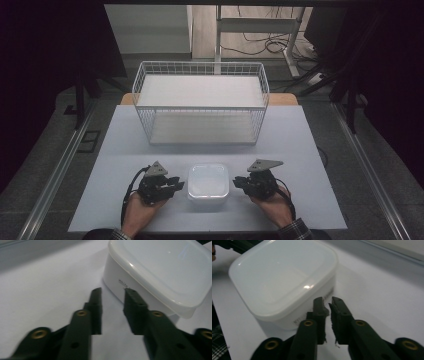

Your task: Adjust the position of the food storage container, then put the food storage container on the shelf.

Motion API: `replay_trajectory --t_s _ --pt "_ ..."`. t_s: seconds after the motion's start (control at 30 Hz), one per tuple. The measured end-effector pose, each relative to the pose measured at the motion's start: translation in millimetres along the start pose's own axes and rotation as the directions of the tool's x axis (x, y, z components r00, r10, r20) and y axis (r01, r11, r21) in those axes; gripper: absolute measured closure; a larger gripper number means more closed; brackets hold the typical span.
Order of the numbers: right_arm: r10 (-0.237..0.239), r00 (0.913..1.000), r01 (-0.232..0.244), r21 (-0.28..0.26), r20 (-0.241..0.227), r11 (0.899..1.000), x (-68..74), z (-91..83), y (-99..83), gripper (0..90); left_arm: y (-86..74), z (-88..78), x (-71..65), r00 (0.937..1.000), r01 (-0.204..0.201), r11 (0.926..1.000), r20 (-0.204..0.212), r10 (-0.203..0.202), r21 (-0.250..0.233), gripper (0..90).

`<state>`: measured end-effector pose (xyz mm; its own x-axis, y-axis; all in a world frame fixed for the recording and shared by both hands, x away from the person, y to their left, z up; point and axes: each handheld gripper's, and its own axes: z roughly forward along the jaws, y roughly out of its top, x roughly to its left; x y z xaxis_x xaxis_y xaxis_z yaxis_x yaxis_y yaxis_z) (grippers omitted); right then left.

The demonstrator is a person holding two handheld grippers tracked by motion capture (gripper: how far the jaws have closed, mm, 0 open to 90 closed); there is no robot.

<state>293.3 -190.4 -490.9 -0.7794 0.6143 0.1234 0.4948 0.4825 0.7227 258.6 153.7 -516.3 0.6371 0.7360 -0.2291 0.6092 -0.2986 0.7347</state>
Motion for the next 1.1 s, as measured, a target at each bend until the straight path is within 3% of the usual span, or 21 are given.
replay_trajectory --t_s 0.03,0.1,0.17,0.23,0.27,0.33,0.37,0.4,0.47,0.63,0.77,0.87,0.97,1.1 --pt "0.000 1.0000 0.000 0.000 0.000 1.000 0.0 0.0 0.0 77.6 0.0 0.0 0.0 1.0000 0.000 1.0000 0.000 0.000 0.000 59.7" --pt "0.000 0.9998 0.001 -0.020 0.021 1.000 -3.9 -8.7 -4.6 66.9 -2.1 -3.9 1.1 0.9998 -0.021 0.9998 -0.007 0.021 -0.008 50.1" --pt "0.002 1.0000 -0.002 -0.025 -0.003 1.000 -6.2 -11.9 -6.4 59.2 -6.4 -6.9 2.1 0.9978 -0.063 0.9976 -0.024 0.062 -0.031 37.7" --pt "-0.003 1.0000 0.003 -0.031 0.006 1.000 -7.3 -12.7 -7.2 54.8 -7.4 -6.6 3.0 0.9977 -0.064 0.9975 -0.024 0.063 -0.029 29.8" --pt "-0.001 0.9999 0.001 -0.033 0.013 0.999 -7.9 -13.0 -7.4 49.1 -9.8 -5.1 5.4 0.9976 -0.065 0.9974 -0.025 0.065 -0.031 29.8" --pt "0.003 1.0000 -0.003 -0.045 0.008 0.999 -13.0 -10.4 -9.3 29.6 -12.3 -1.9 10.0 0.9984 -0.054 0.9984 -0.018 0.053 -0.016 18.5" --pt "0.003 1.0000 -0.003 -0.045 0.008 0.999 -13.0 -10.4 -9.3 29.6 -12.3 -1.9 10.0 0.9984 -0.054 0.9984 -0.018 0.053 -0.016 17.6" --pt "0.013 0.9999 -0.012 -0.042 0.011 0.999 -15.4 -7.5 -11.0 20.4 -12.7 -2.2 12.9 0.9990 -0.039 0.9992 -0.024 0.039 -0.010 14.0" --pt "0.015 0.9997 -0.014 -0.043 0.017 0.999 -16.5 -5.6 -11.7 13.6 -12.3 -3.3 14.2 0.9995 -0.027 0.9995 -0.019 0.027 -0.013 10.6" --pt "-0.001 0.9999 0.002 -0.050 0.015 0.999 -12.6 -5.1 -8.7 6.8 -11.9 -10.0 20.4 1.0000 0.007 0.9987 0.004 -0.007 -0.050 11.2" --pt "-0.009 0.9998 0.010 -0.056 0.015 0.998 -10.2 -6.3 -6.3 4.8 -9.3 -12.1 18.9 1.0000 -0.007 0.9986 0.004 0.007 -0.052 10.1" --pt "0.017 0.9998 -0.016 -0.065 0.010 0.998 -9.7 -8.6 -1.9 3.6 0.2 -17.6 18.8 0.9987 0.006 0.9970 0.050 -0.002 -0.077 9.9" --pt "0.003 0.9995 -0.002 -0.049 0.033 0.999 -5.0 -9.4 3.3 0.7 8.0 -20.3 16.8 0.9967 0.008 0.9951 0.082 0.000 -0.099 7.2" --pt "0.008 0.9998 -0.007 -0.049 0.017 0.999 -1.4 -10.0 7.6 0.7 14.8 -18.6 11.2 0.9941 -0.008 0.9950 0.107 0.019 -0.100 6.5"
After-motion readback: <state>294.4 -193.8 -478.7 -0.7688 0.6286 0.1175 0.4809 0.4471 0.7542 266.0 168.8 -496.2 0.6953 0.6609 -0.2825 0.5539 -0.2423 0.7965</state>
